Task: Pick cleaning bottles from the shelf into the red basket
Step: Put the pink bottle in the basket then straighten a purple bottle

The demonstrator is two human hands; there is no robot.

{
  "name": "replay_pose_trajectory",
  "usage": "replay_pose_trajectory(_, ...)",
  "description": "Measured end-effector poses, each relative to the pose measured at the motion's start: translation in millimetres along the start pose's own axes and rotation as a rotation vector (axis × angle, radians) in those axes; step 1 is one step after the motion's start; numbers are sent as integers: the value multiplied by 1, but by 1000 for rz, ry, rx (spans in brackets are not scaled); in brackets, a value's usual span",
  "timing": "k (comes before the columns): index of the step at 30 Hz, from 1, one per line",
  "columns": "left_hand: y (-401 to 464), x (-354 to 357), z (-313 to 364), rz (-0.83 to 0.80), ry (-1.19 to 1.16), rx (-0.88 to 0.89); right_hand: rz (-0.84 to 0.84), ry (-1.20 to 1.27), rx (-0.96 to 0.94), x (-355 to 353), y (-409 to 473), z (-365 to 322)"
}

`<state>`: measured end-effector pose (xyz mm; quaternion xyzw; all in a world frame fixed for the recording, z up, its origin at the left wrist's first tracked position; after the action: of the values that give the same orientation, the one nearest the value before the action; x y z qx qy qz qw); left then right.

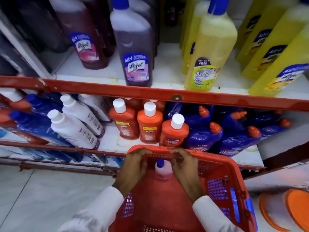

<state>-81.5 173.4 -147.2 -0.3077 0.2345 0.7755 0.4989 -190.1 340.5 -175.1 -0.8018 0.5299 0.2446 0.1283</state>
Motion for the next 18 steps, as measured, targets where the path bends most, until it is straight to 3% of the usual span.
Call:
replay_pose_trajectory(5,18,-120,70,393,211,338,233,82,-298,-34,17,-129)
replay_pose_trajectory(8,39,-167,77,523,321,367,345,84,-460,-40,33,-195)
replay_pose_trajectory(13,69,-204,62,590,416,269,544,7,-534,-37,60,-270)
replay_pose_trajectory(18,94,-202,39,475,473,218,607,46,-332,-10,101,-306)
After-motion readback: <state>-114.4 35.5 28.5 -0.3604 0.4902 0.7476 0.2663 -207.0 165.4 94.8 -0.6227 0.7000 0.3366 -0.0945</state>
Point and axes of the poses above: each hand's wrist, its own y-axis towards the middle knuckle, its own x-axis out of the palm, z = x × y, the point moved 7 cm from there along y, towards the middle knuckle, and after that the axes turned 1 degree about x, right-handed, at the moved point
